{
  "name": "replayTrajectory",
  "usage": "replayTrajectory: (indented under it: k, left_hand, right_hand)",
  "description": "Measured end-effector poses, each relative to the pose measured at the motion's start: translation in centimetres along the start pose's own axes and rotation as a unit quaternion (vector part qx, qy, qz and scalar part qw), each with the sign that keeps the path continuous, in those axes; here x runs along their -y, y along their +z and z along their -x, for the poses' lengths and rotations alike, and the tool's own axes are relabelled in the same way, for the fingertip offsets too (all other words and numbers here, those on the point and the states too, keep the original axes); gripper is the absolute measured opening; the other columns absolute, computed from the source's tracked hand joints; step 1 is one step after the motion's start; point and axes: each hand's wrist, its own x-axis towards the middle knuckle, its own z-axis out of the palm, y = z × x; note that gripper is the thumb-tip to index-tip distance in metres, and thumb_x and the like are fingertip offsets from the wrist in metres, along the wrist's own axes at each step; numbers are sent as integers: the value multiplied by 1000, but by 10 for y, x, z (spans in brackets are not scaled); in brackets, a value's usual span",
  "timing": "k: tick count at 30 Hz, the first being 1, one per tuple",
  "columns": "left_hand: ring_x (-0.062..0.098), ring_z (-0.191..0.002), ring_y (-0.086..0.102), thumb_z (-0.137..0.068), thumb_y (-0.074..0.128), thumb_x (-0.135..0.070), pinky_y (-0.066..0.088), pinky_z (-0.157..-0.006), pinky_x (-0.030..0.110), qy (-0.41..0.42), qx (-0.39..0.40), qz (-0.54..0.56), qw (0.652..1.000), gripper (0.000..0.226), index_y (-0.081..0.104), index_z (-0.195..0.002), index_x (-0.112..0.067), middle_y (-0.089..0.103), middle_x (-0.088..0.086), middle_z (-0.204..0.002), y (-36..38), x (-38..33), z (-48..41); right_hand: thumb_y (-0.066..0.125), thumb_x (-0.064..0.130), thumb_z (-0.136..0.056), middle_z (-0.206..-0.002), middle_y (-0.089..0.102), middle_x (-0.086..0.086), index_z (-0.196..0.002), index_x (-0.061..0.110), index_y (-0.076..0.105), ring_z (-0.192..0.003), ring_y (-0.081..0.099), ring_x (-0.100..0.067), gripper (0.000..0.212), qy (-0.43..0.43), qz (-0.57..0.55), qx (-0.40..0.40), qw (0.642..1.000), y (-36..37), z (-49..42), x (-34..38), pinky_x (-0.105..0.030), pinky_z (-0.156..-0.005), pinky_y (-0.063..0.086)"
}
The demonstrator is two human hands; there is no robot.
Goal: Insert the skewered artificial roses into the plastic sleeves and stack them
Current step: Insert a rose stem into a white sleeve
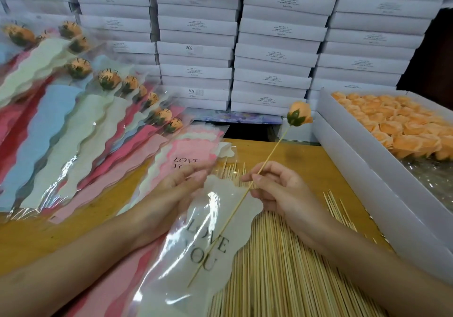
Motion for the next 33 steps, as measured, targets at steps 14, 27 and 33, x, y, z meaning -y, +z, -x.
replayTrajectory:
  k: [14,27,33]
  left_hand:
    - [-6,-69,65,-94,57,3,49,-67,8,-64,216,-46,973,47,74,-82,-39,69,-21,-71,9,-13,8]
    - [12,-86,71,-81,71,-8,55,-73,21,-60,172,-30,983,25,77,-93,-29,76,-2,-93,5,-6,6]
    - [8,-82,71,-82,70,-5,54,-71,19,-70,171,-35,982,28,77,-90,-30,76,-5,-88,7,-9,8]
  right_hand:
    - [47,21,-101,-110,71,9,-132,27,56,-87,70,-10,32,-67,38,-91,993,-9,-4,8,-21,-63,55]
    - [46,28,-102,-150,37,16,-148,38,29,-136,42,-11,50,-102,37,-226,968,-22,-14,4,-45,-115,34]
    - [44,26,-103,-141,49,18,-137,41,42,-127,51,-8,37,-102,45,-185,976,-19,-11,2,-41,-111,40]
